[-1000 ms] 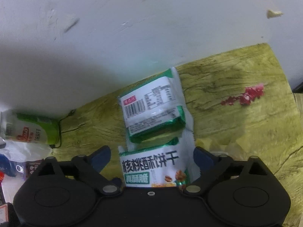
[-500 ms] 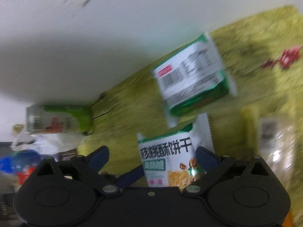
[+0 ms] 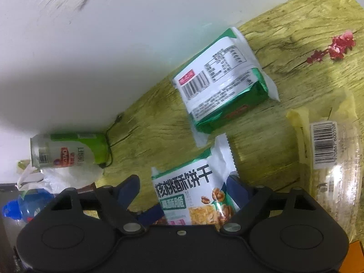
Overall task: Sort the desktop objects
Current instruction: 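Close both grippers on the white-and-green walnut biscuit pack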
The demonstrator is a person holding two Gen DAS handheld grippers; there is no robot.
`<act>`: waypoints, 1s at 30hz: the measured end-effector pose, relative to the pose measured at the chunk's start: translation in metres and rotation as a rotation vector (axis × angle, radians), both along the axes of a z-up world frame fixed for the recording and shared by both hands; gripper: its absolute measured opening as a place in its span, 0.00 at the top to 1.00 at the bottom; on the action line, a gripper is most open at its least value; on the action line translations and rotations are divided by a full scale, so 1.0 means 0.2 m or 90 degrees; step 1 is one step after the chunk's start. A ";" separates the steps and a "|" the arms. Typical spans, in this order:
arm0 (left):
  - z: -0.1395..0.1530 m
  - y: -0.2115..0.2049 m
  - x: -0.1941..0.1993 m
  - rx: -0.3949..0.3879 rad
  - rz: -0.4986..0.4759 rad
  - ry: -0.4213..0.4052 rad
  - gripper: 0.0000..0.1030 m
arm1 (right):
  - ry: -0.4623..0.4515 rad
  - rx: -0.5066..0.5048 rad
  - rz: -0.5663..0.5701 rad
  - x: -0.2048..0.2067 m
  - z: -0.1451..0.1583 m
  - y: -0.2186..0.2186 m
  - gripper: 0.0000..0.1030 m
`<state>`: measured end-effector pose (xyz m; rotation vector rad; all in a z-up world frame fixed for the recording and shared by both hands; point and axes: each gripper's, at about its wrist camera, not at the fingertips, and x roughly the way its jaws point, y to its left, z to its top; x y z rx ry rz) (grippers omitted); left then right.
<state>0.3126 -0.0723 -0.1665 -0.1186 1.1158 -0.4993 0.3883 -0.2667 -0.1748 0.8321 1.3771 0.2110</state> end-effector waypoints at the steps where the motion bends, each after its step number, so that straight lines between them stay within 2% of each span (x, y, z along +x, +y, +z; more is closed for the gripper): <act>1: 0.00 0.01 -0.01 -0.002 0.002 0.006 0.08 | -0.003 0.008 0.003 -0.01 0.00 0.00 0.19; 3: 0.01 0.05 -0.01 -0.003 0.011 0.014 0.09 | -0.004 0.030 0.006 -0.01 0.00 -0.01 0.19; 4: 0.01 0.08 -0.02 0.000 0.019 0.016 0.09 | -0.003 0.038 0.003 -0.02 0.00 -0.01 0.23; 6: 0.02 0.11 -0.02 0.003 0.031 0.015 0.09 | -0.009 0.037 -0.006 -0.04 0.01 -0.03 0.25; 10: 0.02 0.12 -0.02 -0.002 0.037 0.012 0.09 | -0.012 -0.032 -0.010 -0.04 0.02 -0.02 0.25; 15: 0.01 0.06 0.01 -0.026 0.026 0.012 0.11 | 0.019 -0.057 0.005 -0.03 -0.04 0.02 0.25; 19: 0.01 0.09 0.01 -0.020 0.036 0.013 0.10 | 0.036 -0.016 0.004 -0.05 -0.05 0.01 0.25; 24: 0.03 0.15 0.01 -0.029 0.058 0.012 0.12 | 0.026 -0.019 -0.016 -0.09 -0.03 -0.07 0.31; 30: -0.02 0.12 0.08 -0.035 0.056 0.006 0.12 | 0.029 -0.012 -0.014 -0.07 -0.07 -0.01 0.38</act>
